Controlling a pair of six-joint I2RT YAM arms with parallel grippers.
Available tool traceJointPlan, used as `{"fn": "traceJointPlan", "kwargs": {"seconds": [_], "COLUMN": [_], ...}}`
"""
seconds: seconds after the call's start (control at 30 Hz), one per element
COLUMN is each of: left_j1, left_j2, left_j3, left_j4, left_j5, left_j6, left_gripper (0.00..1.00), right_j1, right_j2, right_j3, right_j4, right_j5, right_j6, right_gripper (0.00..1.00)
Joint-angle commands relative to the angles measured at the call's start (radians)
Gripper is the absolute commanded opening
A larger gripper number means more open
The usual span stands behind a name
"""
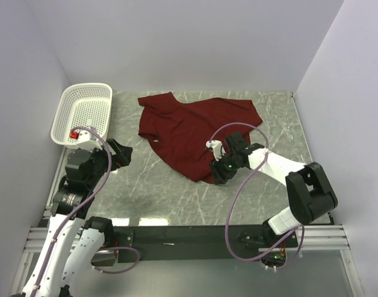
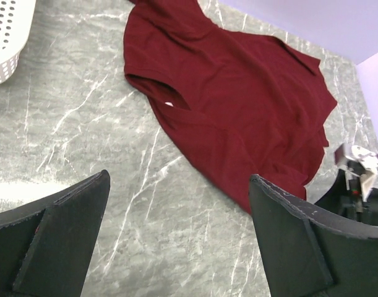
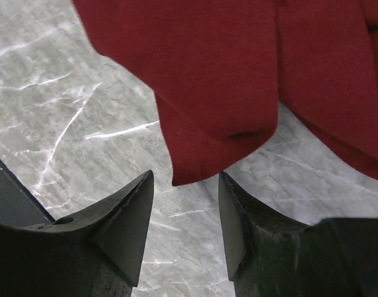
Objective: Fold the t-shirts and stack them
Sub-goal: Flatten the tshirt out
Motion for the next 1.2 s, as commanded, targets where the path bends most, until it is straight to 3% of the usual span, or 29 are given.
{"fn": "traceJointPlan", "kwargs": {"seconds": [0.0, 0.1, 0.17, 0.2, 0.23, 0.3, 0.4, 0.5, 0.63, 0.77, 0.9, 1.03, 1.17], "left_j1": [0.001, 0.001, 0.001, 0.001, 0.000, 0.001, -0.002, -0.023, -0.126, -0.207, -0.237, -0.238, -0.240], "left_j2": [-0.026, -0.021, -0.021, -0.020, -0.023, -0.026, -0.026, -0.009, 0.002, 0.031, 0.051, 0.054, 0.043], "left_j3": [-0.016, -0.025, -0.034, -0.039, -0.042, -0.059, -0.100, -0.128, -0.143, -0.162, -0.169, -0.163, -0.153], "left_j4": [0.039, 0.066, 0.091, 0.099, 0.106, 0.135, 0.201, 0.235, 0.243, 0.254, 0.257, 0.251, 0.224], "left_j5": [0.018, 0.104, 0.148, 0.185, 0.214, 0.298, 0.466, 0.539, 0.483, 0.422, 0.388, 0.374, 0.314], "left_j6": [0.014, 0.022, 0.019, 0.017, 0.014, -0.009, -0.044, -0.096, -0.131, -0.159, -0.167, -0.165, -0.165], "left_gripper": [0.99, 0.99, 1.00, 1.00, 0.99, 0.99, 0.99, 0.99, 0.98, 0.96, 0.97, 0.96, 0.97], "right_j1": [0.013, 0.011, 0.013, 0.013, 0.013, 0.013, 0.011, 0.011, 0.016, 0.029, 0.083, 0.173, 0.315], "right_j2": [0.010, 0.024, 0.039, 0.057, 0.067, 0.087, 0.058, -0.036, -0.128, -0.227, -0.239, -0.197, -0.209], "right_j3": [0.044, 0.054, 0.069, 0.078, 0.098, 0.117, 0.147, 0.201, 0.297, 0.270, 0.279, 0.328, 0.296], "right_j4": [0.015, 0.013, 0.001, -0.007, -0.023, -0.040, -0.086, -0.195, -0.381, -0.291, -0.296, -0.544, -0.496], "right_j5": [0.026, 0.018, -0.006, -0.034, -0.052, -0.098, -0.204, -0.336, -0.625, -0.738, -0.705, -0.601, -0.455], "right_j6": [0.053, 0.067, 0.070, 0.072, 0.070, 0.066, 0.014, -0.118, -0.285, -0.228, -0.239, -0.481, -0.438], "right_gripper": [0.53, 0.51, 0.39, 0.33, 0.15, 0.00, 0.00, 0.00, 0.00, 0.00, 0.00, 0.00, 0.00]}}
